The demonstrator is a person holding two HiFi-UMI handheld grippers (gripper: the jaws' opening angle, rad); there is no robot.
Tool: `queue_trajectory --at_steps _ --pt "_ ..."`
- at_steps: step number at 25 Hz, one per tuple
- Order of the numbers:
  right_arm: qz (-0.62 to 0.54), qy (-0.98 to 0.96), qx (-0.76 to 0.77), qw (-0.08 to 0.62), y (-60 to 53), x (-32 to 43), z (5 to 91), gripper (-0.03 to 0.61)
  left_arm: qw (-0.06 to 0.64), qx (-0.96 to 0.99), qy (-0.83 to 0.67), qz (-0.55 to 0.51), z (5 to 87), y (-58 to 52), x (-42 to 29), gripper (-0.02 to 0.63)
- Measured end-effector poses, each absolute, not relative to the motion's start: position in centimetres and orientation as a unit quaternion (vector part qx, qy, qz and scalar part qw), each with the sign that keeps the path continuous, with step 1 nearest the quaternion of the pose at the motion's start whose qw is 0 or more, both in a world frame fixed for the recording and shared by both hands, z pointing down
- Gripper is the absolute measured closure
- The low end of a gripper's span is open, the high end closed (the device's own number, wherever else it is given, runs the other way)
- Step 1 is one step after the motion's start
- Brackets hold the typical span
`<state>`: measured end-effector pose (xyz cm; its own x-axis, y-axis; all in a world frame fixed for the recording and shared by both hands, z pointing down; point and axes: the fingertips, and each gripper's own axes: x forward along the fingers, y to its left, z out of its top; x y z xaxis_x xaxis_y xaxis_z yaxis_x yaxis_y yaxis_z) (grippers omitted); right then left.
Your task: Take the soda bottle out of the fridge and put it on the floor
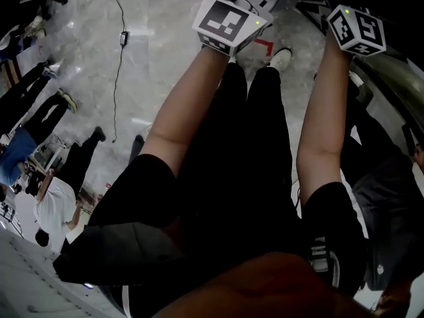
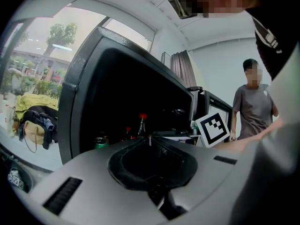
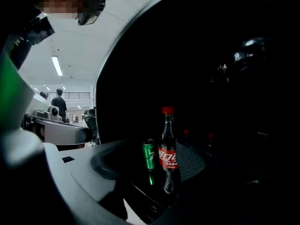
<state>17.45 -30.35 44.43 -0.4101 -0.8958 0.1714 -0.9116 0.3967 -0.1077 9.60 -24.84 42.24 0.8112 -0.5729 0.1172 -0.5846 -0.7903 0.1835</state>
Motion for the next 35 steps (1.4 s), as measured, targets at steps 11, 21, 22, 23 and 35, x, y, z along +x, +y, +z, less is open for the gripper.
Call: queue_trajectory --at_steps 11,21,22,23,35 --pt "0.075 -0.827 0.552 0.066 -36.8 18.8 47.0 0.249 0.111 0.944 -0.309 0.018 44.7 -26.9 9.1 0.607" --pt "0.051 -0.832 0.546 0.088 -39.0 17.6 46.4 0.259 0.118 0.943 -0.312 0.015 44.6 -27.9 7.6 0.607" --pt "0.050 -0.834 0.543 0.088 -39.0 17.5 46.4 0.261 0.118 0.942 -0.313 0.015 44.7 -27.8 7.5 0.607" --pt "0.048 -0.836 0.540 0.089 -38.8 17.3 46.3 0.261 0.119 0.942 -0.314 0.016 44.9 -27.7 7.4 0.607" --pt "0.033 -0.896 0.439 0.062 -28.4 10.7 44.3 0.261 0.124 0.936 -0.330 0.017 46.5 -24.0 4.9 0.607"
